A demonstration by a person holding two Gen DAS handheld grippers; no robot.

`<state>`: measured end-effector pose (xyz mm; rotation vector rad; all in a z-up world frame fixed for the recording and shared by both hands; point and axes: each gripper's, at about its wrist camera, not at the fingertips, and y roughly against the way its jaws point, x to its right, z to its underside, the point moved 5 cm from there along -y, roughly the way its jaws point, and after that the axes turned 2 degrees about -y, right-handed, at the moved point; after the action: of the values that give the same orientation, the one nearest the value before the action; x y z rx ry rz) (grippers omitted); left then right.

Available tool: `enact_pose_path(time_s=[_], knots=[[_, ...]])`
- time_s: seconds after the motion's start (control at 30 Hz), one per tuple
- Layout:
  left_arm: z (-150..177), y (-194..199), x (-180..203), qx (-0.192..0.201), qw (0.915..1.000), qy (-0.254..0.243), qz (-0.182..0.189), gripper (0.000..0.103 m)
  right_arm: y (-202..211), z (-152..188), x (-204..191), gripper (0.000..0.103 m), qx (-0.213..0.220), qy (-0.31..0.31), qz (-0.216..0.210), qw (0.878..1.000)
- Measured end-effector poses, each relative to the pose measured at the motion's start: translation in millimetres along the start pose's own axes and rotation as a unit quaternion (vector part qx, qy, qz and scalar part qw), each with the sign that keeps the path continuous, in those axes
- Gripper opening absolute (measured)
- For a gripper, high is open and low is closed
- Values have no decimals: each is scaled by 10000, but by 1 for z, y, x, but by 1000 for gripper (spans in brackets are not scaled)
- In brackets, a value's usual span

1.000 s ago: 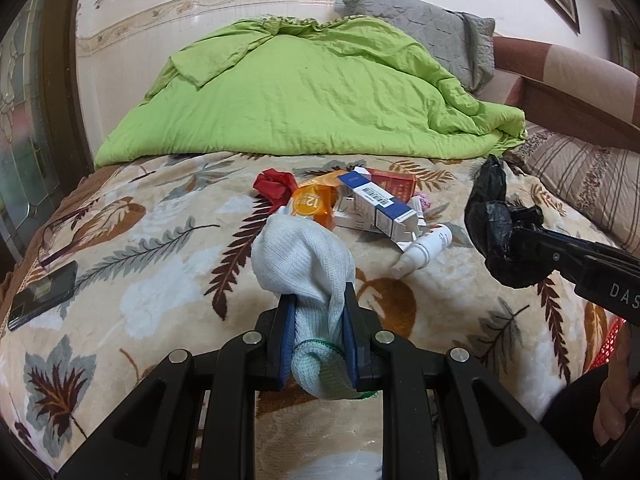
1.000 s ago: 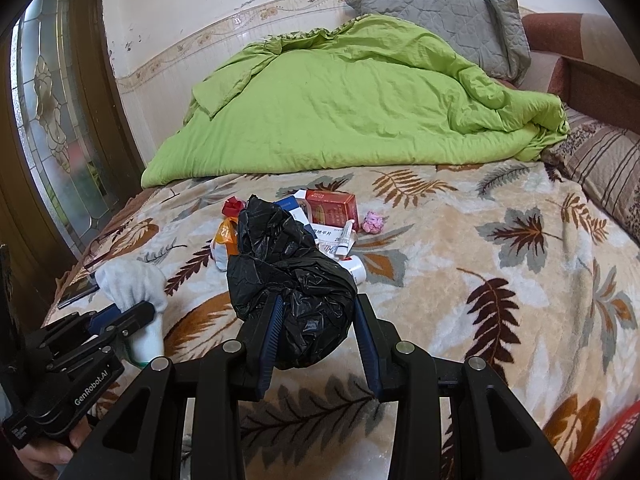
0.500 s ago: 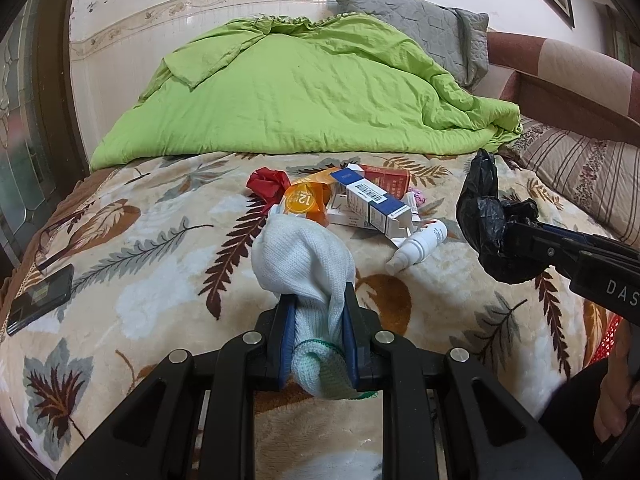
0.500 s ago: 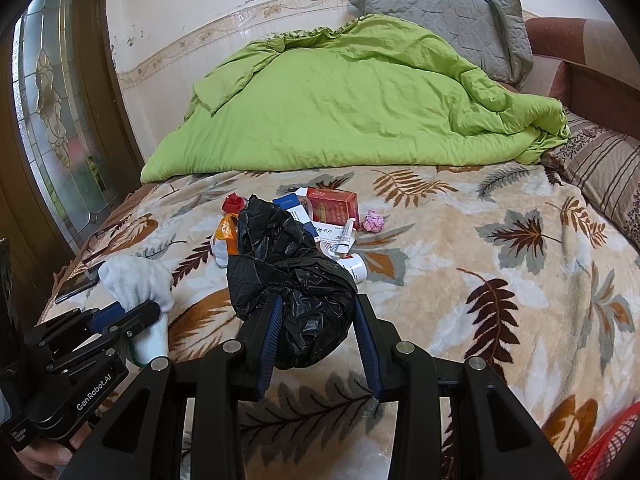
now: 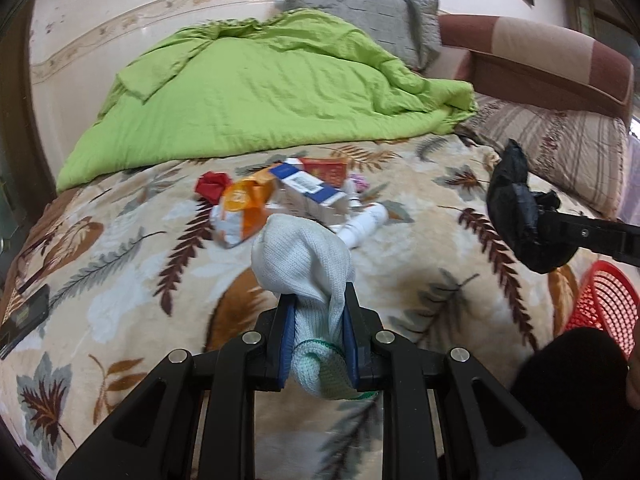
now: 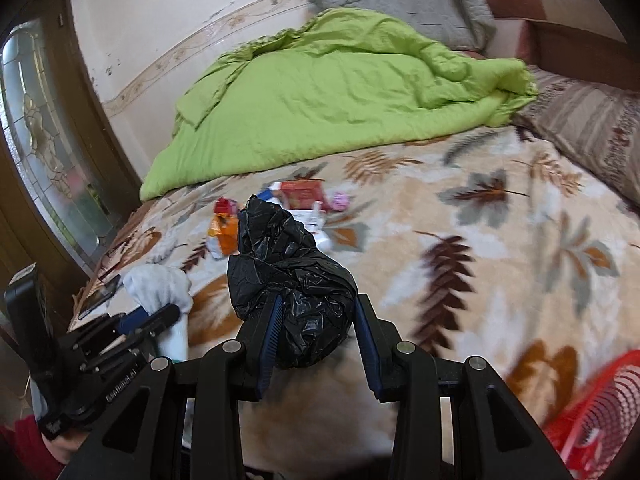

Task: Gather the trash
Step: 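Carry both items over the red wastebasket and open both tools to drop them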

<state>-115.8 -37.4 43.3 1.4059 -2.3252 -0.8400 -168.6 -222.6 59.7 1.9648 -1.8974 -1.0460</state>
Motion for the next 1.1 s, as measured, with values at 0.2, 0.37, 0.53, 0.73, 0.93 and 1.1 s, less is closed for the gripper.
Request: enact_pose_path(time_s=[0.2, 0.37, 0.53, 0.73, 0.93, 1.1], knots=[[-8, 0, 30, -145, 9990, -13, 432, 20, 36, 9, 43, 40, 54, -389, 332, 9987], [-28, 6, 75, -91, 9950, -308, 946, 20, 61, 10, 82, 40, 87, -808, 649, 9946], [-49, 19, 139, -27, 9829, -718, 1694, 20, 100, 20, 127, 41, 187, -1250, 1091, 9860], [-49, 30, 229, -271, 9559, -1236, 2650, 20, 150, 51, 190, 41, 201, -1847, 1753, 9668], [-40, 35, 303, -572, 9279, -1681, 3278, 21, 189, 77, 235, 41, 294, -2391, 2130, 9469], [-35, 28, 347, -792, 9128, -1842, 3558, 34, 207, 85, 252, 43, 350, -2536, 2287, 9392]])
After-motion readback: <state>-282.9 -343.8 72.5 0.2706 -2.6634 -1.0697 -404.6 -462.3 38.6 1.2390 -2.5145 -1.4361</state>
